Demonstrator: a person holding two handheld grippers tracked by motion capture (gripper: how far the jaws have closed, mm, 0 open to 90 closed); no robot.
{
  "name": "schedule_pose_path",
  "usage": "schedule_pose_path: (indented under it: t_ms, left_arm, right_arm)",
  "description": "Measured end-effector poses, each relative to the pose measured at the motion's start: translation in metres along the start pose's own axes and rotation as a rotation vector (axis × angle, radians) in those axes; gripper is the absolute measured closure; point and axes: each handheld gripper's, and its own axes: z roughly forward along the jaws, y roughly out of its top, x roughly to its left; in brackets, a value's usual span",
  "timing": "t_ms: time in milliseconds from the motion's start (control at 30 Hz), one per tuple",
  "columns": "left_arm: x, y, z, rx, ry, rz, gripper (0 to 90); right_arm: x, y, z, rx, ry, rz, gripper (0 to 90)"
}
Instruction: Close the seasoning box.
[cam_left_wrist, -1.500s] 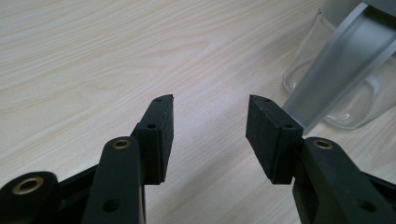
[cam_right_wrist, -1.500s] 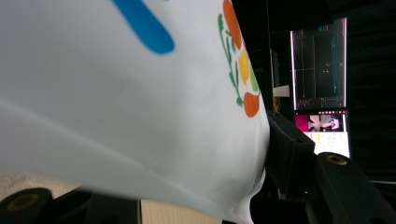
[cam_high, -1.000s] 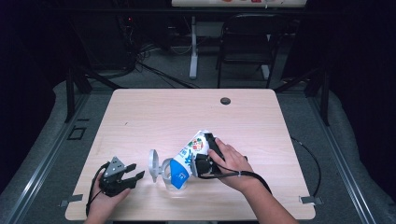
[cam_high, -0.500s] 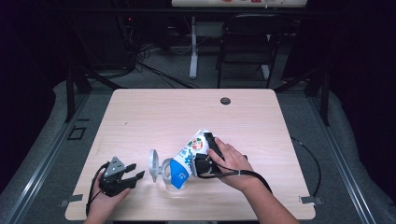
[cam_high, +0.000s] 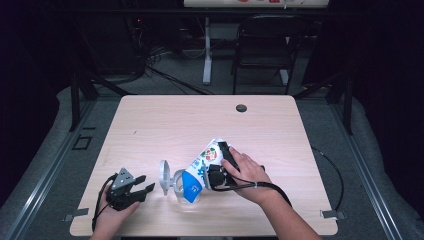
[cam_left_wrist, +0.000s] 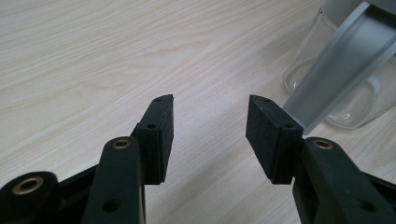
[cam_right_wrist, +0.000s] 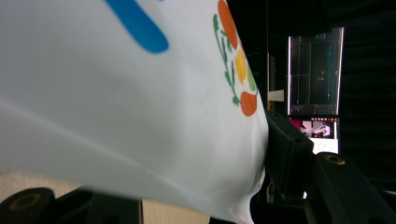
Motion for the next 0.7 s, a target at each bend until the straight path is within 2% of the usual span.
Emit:
schedule_pose_path:
  t_ms: [700]
  left_arm:
    - [0.0005, 0.0001, -0.0001, 0.001, -0.001, 0.000, 52.2]
  right_arm:
    - [-0.0015, 0.0012, 0.0004, 0.007, 0.002, -0.015, 47.7]
